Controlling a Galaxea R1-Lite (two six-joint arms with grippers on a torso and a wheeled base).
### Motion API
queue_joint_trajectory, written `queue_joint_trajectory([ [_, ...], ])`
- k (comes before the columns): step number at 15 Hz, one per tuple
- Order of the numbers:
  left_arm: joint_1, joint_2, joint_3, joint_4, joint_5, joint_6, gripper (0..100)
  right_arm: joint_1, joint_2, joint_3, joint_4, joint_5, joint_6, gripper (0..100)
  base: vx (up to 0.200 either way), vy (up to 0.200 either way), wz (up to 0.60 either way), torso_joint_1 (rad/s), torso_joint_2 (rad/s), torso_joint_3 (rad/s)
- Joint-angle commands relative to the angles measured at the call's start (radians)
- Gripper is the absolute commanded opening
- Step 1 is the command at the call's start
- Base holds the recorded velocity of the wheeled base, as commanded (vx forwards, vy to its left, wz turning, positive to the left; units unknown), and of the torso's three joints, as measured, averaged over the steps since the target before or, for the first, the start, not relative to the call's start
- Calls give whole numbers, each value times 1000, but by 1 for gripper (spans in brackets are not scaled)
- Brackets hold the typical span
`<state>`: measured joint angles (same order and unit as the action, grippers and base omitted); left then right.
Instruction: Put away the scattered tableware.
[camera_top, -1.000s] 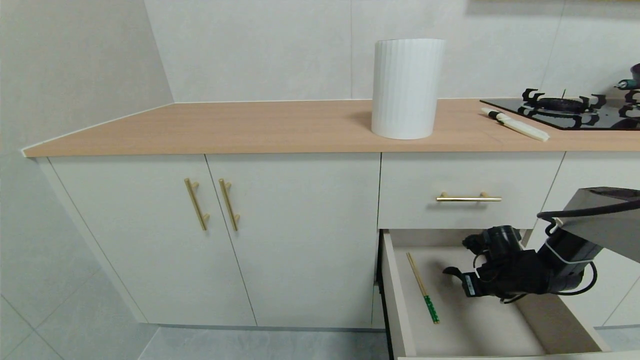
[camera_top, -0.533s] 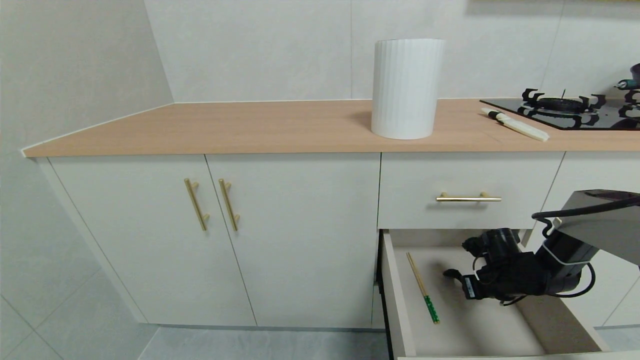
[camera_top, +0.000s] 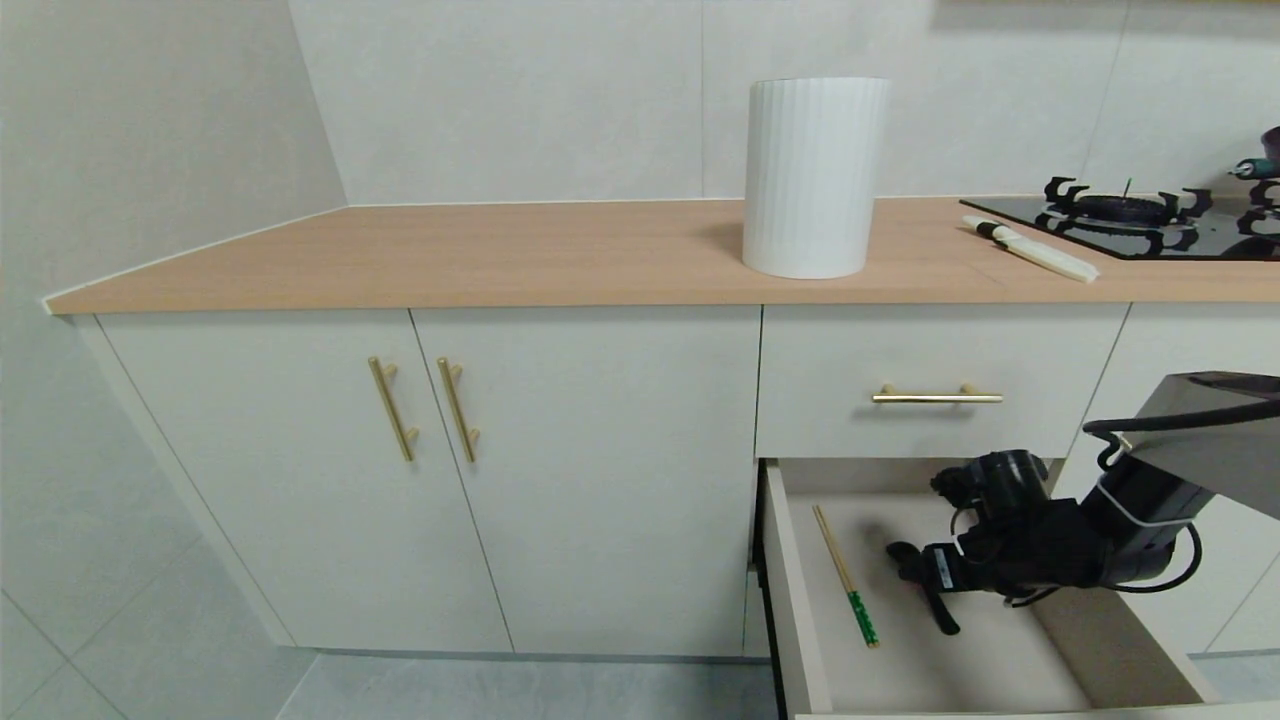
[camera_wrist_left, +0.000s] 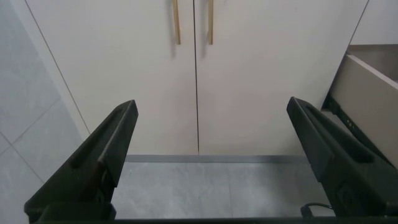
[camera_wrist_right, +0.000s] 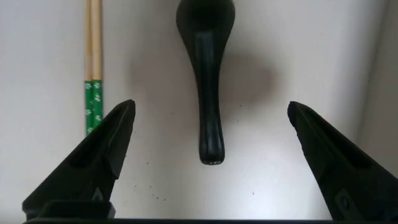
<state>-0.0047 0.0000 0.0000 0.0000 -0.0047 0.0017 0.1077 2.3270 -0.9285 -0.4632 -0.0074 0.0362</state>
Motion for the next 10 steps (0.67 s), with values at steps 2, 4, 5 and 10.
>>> queue_joint_trajectory([
  [2, 0, 0, 0, 0, 0, 0, 100, 1, -244, 106, 6, 14, 19, 100, 0, 0, 0, 0, 0, 0],
  [4, 0, 0, 0, 0, 0, 0, 100, 1, -406, 203, 8, 55, 22, 100, 0, 0, 0, 0, 0, 0],
  [5, 0, 0, 0, 0, -1, 0, 100, 3, -489, 261, 9, 99, 22, 100, 0, 0, 0, 0, 0, 0],
  [10, 0, 0, 0, 0, 0, -2, 100, 49, -742, 336, 196, 215, -1, 100, 0, 0, 0, 0, 0, 0],
])
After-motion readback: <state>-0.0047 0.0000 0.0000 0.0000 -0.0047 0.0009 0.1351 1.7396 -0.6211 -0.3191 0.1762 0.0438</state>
